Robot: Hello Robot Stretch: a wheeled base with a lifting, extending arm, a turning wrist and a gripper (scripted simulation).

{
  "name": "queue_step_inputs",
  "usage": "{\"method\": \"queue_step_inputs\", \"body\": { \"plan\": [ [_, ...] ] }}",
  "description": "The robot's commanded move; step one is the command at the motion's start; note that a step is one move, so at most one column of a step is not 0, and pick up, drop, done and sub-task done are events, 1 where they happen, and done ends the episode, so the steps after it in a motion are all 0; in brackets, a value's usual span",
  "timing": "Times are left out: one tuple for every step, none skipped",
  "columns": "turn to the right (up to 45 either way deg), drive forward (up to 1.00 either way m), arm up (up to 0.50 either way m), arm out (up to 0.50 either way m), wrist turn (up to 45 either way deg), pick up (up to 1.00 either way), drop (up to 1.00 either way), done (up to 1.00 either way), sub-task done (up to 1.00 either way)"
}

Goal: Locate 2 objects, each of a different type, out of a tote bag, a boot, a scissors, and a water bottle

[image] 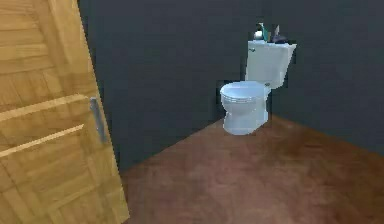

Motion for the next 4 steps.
{"method": "queue_step_inputs", "body": {
  "plan": [
    [-36.0, 0.00, 0.00, 0.00, 0.0, 0.00, 0.00, 0.00, 0.00],
    [0.0, 0.40, 0.00, 0.00, 0.0, 0.00, 0.00, 0.00, 0.00],
    [-45.0, 0.00, 0.00, 0.00, 0.0, 0.00, 0.00, 0.00, 0.00],
    [-27.0, 0.00, 0.00, 0.00, 0.0, 0.00, 0.00, 0.00, 0.00]
  ]
}}
